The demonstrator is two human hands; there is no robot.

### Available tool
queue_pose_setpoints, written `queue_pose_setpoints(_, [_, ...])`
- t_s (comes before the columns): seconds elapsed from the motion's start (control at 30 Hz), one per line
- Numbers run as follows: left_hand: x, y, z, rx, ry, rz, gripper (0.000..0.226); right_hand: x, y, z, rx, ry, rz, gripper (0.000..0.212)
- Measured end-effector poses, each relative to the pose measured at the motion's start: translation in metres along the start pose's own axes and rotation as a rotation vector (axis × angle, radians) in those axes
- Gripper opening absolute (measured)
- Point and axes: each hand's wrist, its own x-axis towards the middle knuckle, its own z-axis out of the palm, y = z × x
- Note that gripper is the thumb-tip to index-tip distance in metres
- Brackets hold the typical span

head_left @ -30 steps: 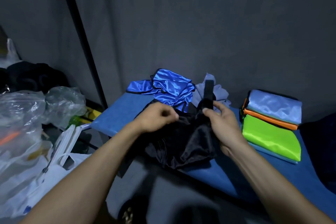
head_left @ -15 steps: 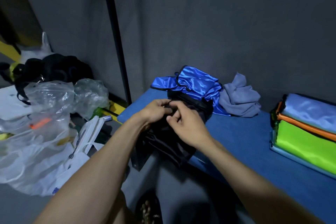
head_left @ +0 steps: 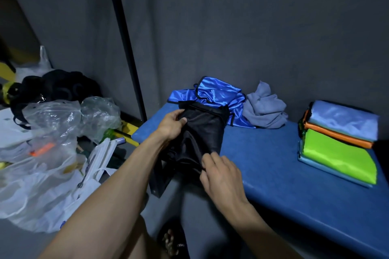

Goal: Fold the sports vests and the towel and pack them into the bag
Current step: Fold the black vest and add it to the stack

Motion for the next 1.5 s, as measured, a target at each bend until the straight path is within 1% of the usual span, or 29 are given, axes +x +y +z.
queue_pose_setpoints(0.07, [-0.005, 0.004, -0.012, 0.16, -0.036, 0.033, 0.059, 0.003, 0.004, -0.002, 0.052, 0.023, -0.001, 0.041])
queue_pose_setpoints(0.13, [-0.014, 0.008, -0.024, 0.243, -0.133, 0.088, 0.077, 0.005, 0.01, -0.002, 0.102, 0.039, -0.004, 0.042])
queue_pose_setpoints(0.2, [-0.023, 0.007, -0.034, 0.37, -0.219, 0.142, 0.086, 0.005, 0.015, -0.001, 0.134, 0.045, -0.033, 0.043])
queue_pose_setpoints(0.27, [-0.025, 0.001, -0.04, 0.47, -0.224, 0.184, 0.083, 0.005, 0.017, -0.001, 0.133, 0.036, -0.077, 0.044])
queue_pose_setpoints(0.33, [-0.025, -0.003, -0.043, 0.545, -0.161, 0.226, 0.074, 0.004, 0.017, -0.001, 0.114, 0.014, -0.112, 0.042])
queue_pose_setpoints(0.43, [-0.029, -0.004, -0.045, 0.629, -0.112, 0.29, 0.061, 0.004, 0.018, 0.0, 0.081, -0.009, -0.149, 0.034])
queue_pose_setpoints(0.5, [-0.03, -0.003, -0.048, 0.642, -0.065, 0.323, 0.055, 0.001, 0.02, 0.003, 0.072, -0.026, -0.175, 0.029])
queue_pose_setpoints(0.6, [-0.031, -0.004, -0.051, 0.687, -0.065, 0.353, 0.047, -0.004, 0.026, 0.006, 0.018, -0.039, -0.202, 0.036])
queue_pose_setpoints(0.7, [-0.032, -0.004, -0.051, 0.795, -0.049, 0.343, 0.029, -0.007, 0.031, 0.009, -0.077, -0.045, -0.21, 0.048])
queue_pose_setpoints(0.73, [-0.033, -0.004, -0.051, 0.823, -0.036, 0.35, 0.025, -0.007, 0.031, 0.01, -0.091, -0.038, -0.214, 0.048])
queue_pose_setpoints(0.8, [-0.033, 0.0, -0.051, 0.916, -0.039, 0.397, 0.021, -0.006, 0.031, 0.013, -0.083, 0.001, -0.212, 0.042])
queue_pose_setpoints(0.87, [-0.034, 0.003, -0.05, 0.972, -0.149, 0.444, 0.024, -0.003, 0.03, 0.015, -0.048, 0.04, -0.21, 0.03])
queue_pose_setpoints(0.93, [-0.038, 0.003, -0.048, 0.962, -0.27, 0.398, 0.026, 0.003, 0.03, 0.012, 0.026, 0.067, -0.174, 0.016])
queue_pose_setpoints(0.97, [-0.042, 0.005, -0.047, 0.959, -0.3, 0.353, 0.023, 0.007, 0.031, 0.01, 0.1, 0.071, -0.126, 0.011])
queue_pose_setpoints(1.03, [-0.054, 0.019, -0.047, 0.891, -0.365, 0.238, 0.014, 0.021, 0.032, 0.0, 0.286, 0.047, 0.0, 0.018])
queue_pose_setpoints(1.07, [-0.063, 0.029, -0.045, 0.818, -0.408, 0.167, 0.017, 0.029, 0.033, -0.007, 0.371, 0.032, 0.053, 0.024])
queue_pose_setpoints(1.1, [-0.072, 0.037, -0.042, 0.76, -0.463, 0.121, 0.023, 0.038, 0.036, -0.016, 0.441, 0.019, 0.088, 0.028])
queue_pose_setpoints(1.13, [-0.079, 0.045, -0.036, 0.743, -0.505, 0.127, 0.037, 0.047, 0.04, -0.027, 0.498, 0.002, 0.105, 0.03])
queue_pose_setpoints(1.17, [-0.086, 0.051, -0.03, 0.793, -0.495, 0.176, 0.055, 0.057, 0.044, -0.039, 0.545, -0.013, 0.108, 0.027])
queue_pose_setpoints(1.2, [-0.091, 0.055, -0.021, 0.884, -0.439, 0.247, 0.066, 0.065, 0.049, -0.052, 0.588, -0.02, 0.113, 0.02])
queue_pose_setpoints(1.23, [-0.093, 0.057, -0.013, 0.998, -0.352, 0.326, 0.069, 0.073, 0.054, -0.065, 0.628, -0.024, 0.122, 0.014])
queue_pose_setpoints(1.27, [-0.097, 0.063, -0.005, 1.089, -0.254, 0.396, 0.062, 0.08, 0.06, -0.079, 0.664, -0.02, 0.129, 0.011])
queue_pose_setpoints(1.3, [-0.1, 0.071, 0.001, 1.123, -0.152, 0.462, 0.052, 0.085, 0.065, -0.094, 0.703, -0.009, 0.129, 0.011])
queue_pose_setpoints(1.33, [-0.103, 0.079, 0.005, 1.092, -0.063, 0.542, 0.041, 0.089, 0.07, -0.108, 0.747, 0.01, 0.121, 0.011])
queue_pose_setpoints(1.37, [-0.108, 0.088, 0.007, 1.004, -0.002, 0.634, 0.03, 0.092, 0.076, -0.123, 0.795, 0.028, 0.106, 0.012])
queue_pose_setpoints(1.4, [-0.114, 0.099, 0.008, 0.879, 0.021, 0.699, 0.021, 0.094, 0.081, -0.137, 0.834, 0.045, 0.094, 0.012])
queue_pose_setpoints(1.47, [-0.123, 0.12, 0.012, 0.574, -0.043, 0.726, 0.008, 0.096, 0.095, -0.16, 0.889, 0.098, 0.087, 0.011])
queue_pose_setpoints(1.5, [-0.123, 0.129, 0.016, 0.46, -0.092, 0.7, 0.008, 0.096, 0.103, -0.166, 0.924, 0.127, 0.101, 0.01])
